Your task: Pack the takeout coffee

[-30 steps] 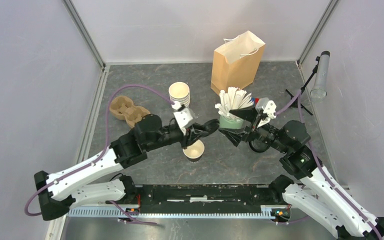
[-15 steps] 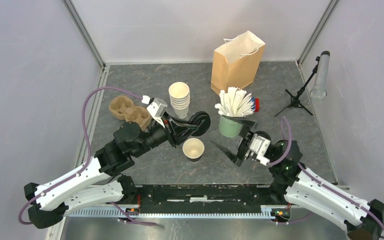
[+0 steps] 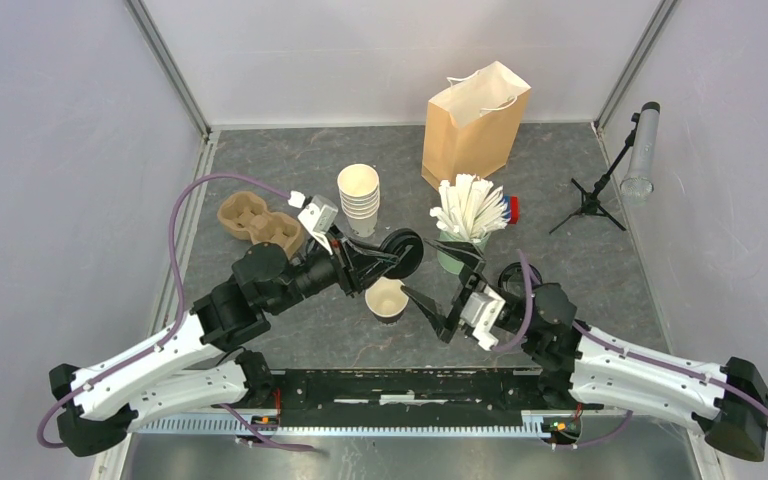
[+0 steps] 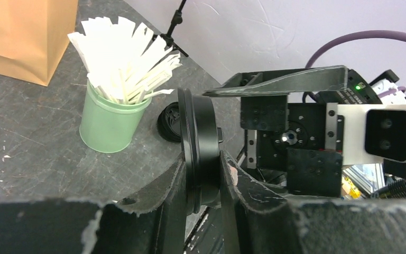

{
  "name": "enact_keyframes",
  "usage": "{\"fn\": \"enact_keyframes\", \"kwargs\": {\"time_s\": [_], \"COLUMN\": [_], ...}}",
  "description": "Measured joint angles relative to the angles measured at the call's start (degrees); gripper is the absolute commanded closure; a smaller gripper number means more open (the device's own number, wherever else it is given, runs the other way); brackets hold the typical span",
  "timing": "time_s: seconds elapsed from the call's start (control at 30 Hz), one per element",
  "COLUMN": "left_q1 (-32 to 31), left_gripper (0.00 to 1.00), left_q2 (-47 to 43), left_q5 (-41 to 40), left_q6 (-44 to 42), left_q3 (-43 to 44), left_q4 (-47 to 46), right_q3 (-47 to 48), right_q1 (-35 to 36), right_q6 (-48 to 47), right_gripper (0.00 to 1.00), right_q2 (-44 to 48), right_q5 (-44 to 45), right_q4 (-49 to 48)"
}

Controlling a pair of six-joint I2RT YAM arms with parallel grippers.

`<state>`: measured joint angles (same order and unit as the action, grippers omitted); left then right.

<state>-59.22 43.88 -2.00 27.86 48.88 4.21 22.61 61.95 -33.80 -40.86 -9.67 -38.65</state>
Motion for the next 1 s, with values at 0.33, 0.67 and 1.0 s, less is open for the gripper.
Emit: {"fn": "enact_keyframes", "kwargs": {"time_s": [0.33,0.67,1.0], "left_q1": [0.0,0.0,0.0], "left_gripper": [0.67,0.67,0.56], "left_q2": [0.9,1.4,1.6], "left_q5": [3.4,4.1,4.1], "left_q6": [0.6,0.7,0.8], "left_q3": [0.0,0.0,0.0], "left_q4": [1.2,1.7,2.0], "right_q3": [0.0,0.1,0.1], "right_q1": [0.8,1.0,1.3], "right_q6": [-1.6,-1.6,-1.5], "right_gripper": [0.06,0.10,0.22], "right_q2": [-2.1,-2.2,-2.4], "right_q5": [1.5,1.8,2.3], "right_q4": [0.5,0.6,0.6]}}
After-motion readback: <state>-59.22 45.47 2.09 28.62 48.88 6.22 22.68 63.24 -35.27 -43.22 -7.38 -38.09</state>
